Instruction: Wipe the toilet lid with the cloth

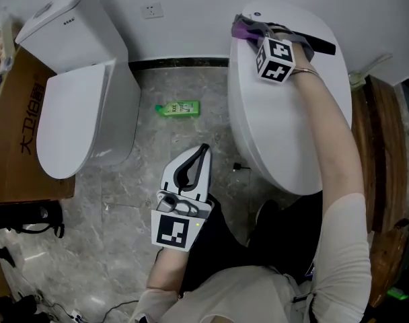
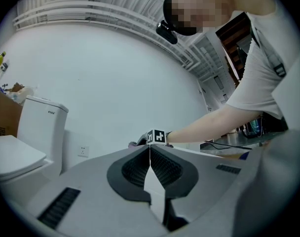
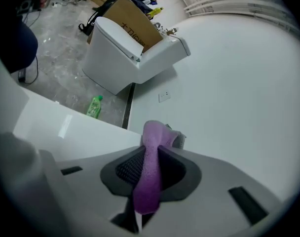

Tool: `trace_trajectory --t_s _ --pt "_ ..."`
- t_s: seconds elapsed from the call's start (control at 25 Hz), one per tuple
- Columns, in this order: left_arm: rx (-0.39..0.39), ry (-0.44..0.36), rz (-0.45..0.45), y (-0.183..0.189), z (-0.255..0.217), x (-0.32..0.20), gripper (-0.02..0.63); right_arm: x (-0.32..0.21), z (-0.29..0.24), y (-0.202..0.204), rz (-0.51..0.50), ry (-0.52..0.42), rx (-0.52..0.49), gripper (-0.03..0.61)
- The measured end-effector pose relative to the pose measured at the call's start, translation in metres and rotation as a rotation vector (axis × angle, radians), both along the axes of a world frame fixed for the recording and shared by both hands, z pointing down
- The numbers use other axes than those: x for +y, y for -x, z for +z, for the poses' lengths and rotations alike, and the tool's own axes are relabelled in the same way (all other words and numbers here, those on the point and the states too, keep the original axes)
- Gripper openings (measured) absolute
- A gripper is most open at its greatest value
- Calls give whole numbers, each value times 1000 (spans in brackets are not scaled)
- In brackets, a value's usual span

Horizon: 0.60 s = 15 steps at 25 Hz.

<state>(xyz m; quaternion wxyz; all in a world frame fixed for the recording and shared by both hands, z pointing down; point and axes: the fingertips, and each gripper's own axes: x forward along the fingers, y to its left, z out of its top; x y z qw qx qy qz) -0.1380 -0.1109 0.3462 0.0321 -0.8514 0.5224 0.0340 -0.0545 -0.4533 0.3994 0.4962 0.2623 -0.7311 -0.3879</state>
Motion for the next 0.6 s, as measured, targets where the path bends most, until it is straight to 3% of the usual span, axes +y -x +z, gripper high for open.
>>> trace_trajectory --t_s 0.32,0.6 --pt "5 1 -24 5 -4 -5 15 41 12 5 -29 194 23 80" --pt "3 -22 -36 8 -16 -9 15 91 23 8 -74 262 64 80"
